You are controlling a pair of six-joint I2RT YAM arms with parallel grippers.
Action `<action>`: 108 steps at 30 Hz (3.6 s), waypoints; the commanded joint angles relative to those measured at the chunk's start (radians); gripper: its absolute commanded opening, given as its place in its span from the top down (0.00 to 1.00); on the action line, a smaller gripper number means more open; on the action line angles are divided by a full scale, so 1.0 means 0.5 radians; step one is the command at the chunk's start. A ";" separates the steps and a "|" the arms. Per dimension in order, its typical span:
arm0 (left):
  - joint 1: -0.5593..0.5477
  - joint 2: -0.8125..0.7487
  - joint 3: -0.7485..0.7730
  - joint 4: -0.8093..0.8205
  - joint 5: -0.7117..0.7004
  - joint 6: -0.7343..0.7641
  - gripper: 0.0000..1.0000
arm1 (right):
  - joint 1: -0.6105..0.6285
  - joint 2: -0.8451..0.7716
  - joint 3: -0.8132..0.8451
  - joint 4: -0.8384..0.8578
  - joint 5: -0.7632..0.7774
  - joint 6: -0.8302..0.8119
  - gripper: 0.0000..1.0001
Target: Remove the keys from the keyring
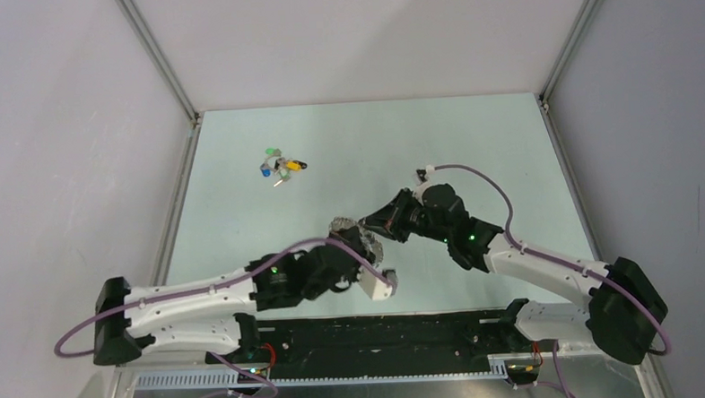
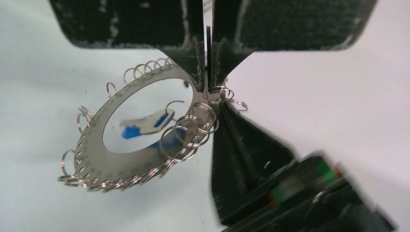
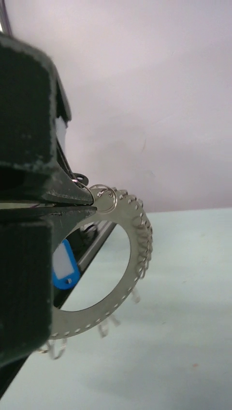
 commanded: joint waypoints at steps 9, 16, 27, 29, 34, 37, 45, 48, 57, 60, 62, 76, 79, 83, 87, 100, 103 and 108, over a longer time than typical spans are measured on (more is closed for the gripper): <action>0.626 -0.306 0.204 -0.024 1.826 -0.632 1.00 | -0.364 -0.427 -0.183 0.963 0.343 -0.501 0.40; 0.678 -0.353 0.185 -0.026 2.038 -0.606 1.00 | -0.433 -0.613 -0.191 0.879 -0.209 -1.337 0.46; 0.707 -0.377 0.183 -0.025 1.889 -0.556 1.00 | -0.348 -0.750 -0.197 0.295 -0.664 -2.502 0.56; 0.717 -0.365 0.190 -0.021 1.860 -0.542 1.00 | -0.258 -0.726 -0.211 0.291 -0.690 -2.735 0.56; 0.752 -0.324 0.226 -0.022 1.792 -0.482 1.00 | -0.104 -0.606 -0.262 0.511 -0.858 -3.119 0.57; 0.795 -0.304 0.250 -0.023 1.798 -0.464 1.00 | -0.097 -0.537 -0.270 0.608 -0.979 -3.188 0.58; 0.839 -0.377 0.197 -0.022 1.840 -0.397 1.00 | -0.109 -0.424 -0.270 0.672 -1.225 -3.289 0.59; 0.856 -0.396 0.185 -0.018 1.875 -0.376 1.00 | -0.114 -0.385 -0.271 0.707 -1.291 -3.271 0.59; 0.872 -0.417 0.179 -0.018 1.918 -0.359 1.00 | -0.106 -0.209 -0.224 0.890 -1.385 -3.154 0.63; 0.873 -0.426 0.170 -0.018 1.924 -0.352 1.00 | -0.095 -0.172 -0.200 0.925 -1.402 -3.109 0.63; 0.873 -0.430 0.165 -0.021 1.931 -0.348 1.00 | -0.091 -0.165 -0.190 0.955 -1.422 -3.087 0.63; 0.873 -0.418 0.158 -0.020 1.959 -0.324 1.00 | -0.064 -0.147 -0.095 0.908 -1.527 -2.942 0.79; 0.871 -0.431 0.158 -0.019 1.942 -0.321 1.00 | -0.064 -0.155 -0.074 0.836 -1.512 -2.954 0.94; 0.873 -0.453 0.154 -0.020 1.918 -0.312 1.00 | -0.075 -0.192 -0.071 0.750 -1.464 -2.964 1.00; 0.875 -0.483 0.147 -0.020 1.887 -0.301 1.00 | -0.104 -0.237 -0.067 0.695 -1.430 -2.862 1.00; 0.876 -0.508 0.118 -0.011 1.861 -0.303 1.00 | -0.207 -0.376 -0.166 0.800 -1.255 -2.587 1.00; 0.876 -0.513 0.117 -0.011 1.861 -0.302 1.00 | -0.238 -0.430 -0.328 1.141 -1.087 -2.455 1.00; 0.876 -0.513 0.114 -0.010 1.861 -0.302 1.00 | -0.269 -0.443 -0.500 1.564 -0.955 -2.259 1.00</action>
